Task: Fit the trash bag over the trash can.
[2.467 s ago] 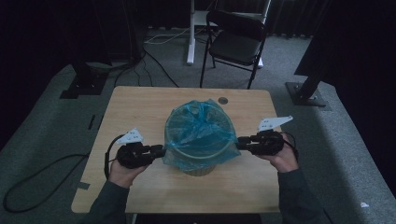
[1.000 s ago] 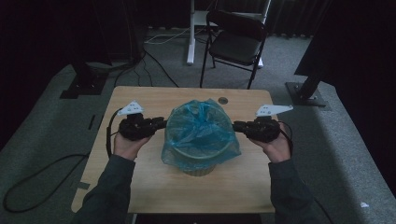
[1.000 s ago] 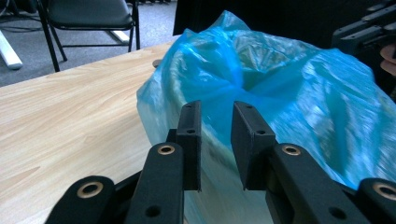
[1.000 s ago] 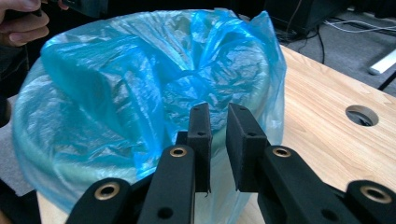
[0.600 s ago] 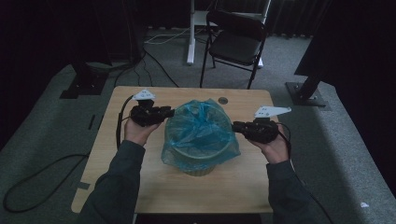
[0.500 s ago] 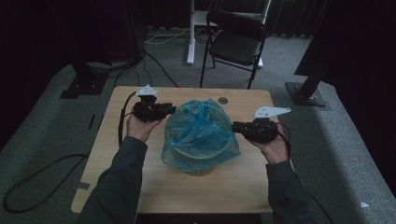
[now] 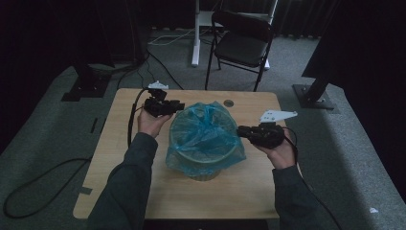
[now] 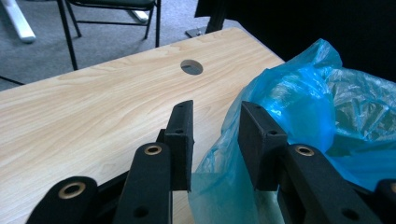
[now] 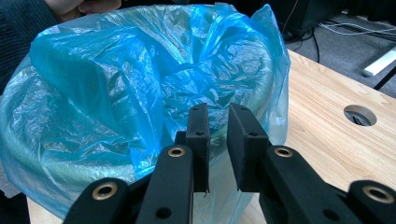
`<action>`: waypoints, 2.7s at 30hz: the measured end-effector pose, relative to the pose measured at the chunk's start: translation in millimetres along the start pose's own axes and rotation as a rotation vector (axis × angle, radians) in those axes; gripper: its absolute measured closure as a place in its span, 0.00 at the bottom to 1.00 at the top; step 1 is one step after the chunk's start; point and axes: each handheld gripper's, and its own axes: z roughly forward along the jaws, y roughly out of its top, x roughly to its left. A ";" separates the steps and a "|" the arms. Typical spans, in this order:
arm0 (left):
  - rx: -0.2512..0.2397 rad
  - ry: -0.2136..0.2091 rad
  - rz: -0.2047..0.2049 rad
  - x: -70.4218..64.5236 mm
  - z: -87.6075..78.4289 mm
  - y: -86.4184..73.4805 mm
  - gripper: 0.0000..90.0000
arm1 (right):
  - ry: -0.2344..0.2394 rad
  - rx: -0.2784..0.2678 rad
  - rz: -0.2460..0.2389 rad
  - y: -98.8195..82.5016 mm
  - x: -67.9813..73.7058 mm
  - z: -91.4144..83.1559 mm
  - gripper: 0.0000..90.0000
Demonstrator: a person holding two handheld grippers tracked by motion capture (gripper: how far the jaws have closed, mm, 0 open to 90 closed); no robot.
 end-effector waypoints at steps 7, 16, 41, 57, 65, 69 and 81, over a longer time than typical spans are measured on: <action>0.024 -0.030 -0.022 4.8 4.8 -2.2 0.74 | 0.003 -0.002 0.004 -0.4 -0.4 -0.1 0.87; 0.114 -0.008 0.004 6.4 18.3 -13.2 1.00 | 0.007 -0.003 0.004 -0.7 0.0 0.0 0.87; 0.208 0.114 -0.059 38.7 17.1 -48.0 0.95 | 0.015 0.003 0.005 -1.1 -0.4 -1.6 0.87; 0.048 0.084 -0.019 21.6 -20.7 -33.7 0.73 | 0.017 -0.011 -0.021 0.6 6.9 -7.2 0.78; -0.013 0.055 0.062 -2.6 -42.6 -23.5 0.73 | 0.019 -0.001 -0.033 -2.8 12.6 -15.5 0.75; -0.014 0.051 0.105 -14.1 -48.9 -18.8 0.72 | 0.022 0.013 -0.040 -7.2 13.6 -19.8 0.73; -0.021 -0.030 0.184 -48.3 -52.1 -7.2 0.71 | 0.082 0.113 -0.076 -23.4 16.4 -11.6 0.67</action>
